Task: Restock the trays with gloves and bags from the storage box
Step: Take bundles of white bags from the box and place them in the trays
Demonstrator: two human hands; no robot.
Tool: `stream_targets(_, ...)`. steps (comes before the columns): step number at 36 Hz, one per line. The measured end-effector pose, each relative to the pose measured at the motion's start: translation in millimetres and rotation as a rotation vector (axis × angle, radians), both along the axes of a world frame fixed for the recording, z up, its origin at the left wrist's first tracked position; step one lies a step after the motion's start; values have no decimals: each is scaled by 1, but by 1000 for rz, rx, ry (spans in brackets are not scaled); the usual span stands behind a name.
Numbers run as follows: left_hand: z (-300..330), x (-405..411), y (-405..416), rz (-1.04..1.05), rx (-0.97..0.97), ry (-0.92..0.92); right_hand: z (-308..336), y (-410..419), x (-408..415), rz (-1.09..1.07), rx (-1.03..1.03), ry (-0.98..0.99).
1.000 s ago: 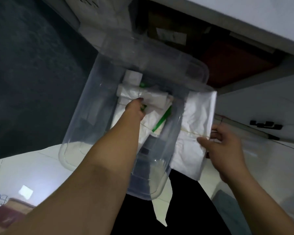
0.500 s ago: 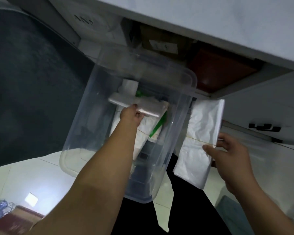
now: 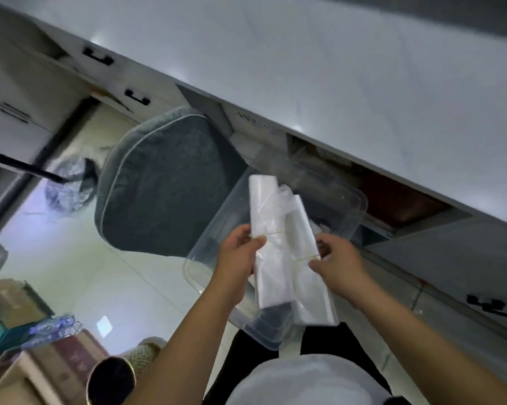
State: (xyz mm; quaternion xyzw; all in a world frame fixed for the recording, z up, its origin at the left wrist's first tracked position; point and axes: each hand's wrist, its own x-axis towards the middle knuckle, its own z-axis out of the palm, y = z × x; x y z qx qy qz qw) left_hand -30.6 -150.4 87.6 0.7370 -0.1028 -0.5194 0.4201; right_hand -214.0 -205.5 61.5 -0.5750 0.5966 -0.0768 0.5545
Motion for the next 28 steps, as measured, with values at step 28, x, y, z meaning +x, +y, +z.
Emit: stream_targets(28,106,-19,46,-761,-508,-823,106,109,63,-769,-477,-477)
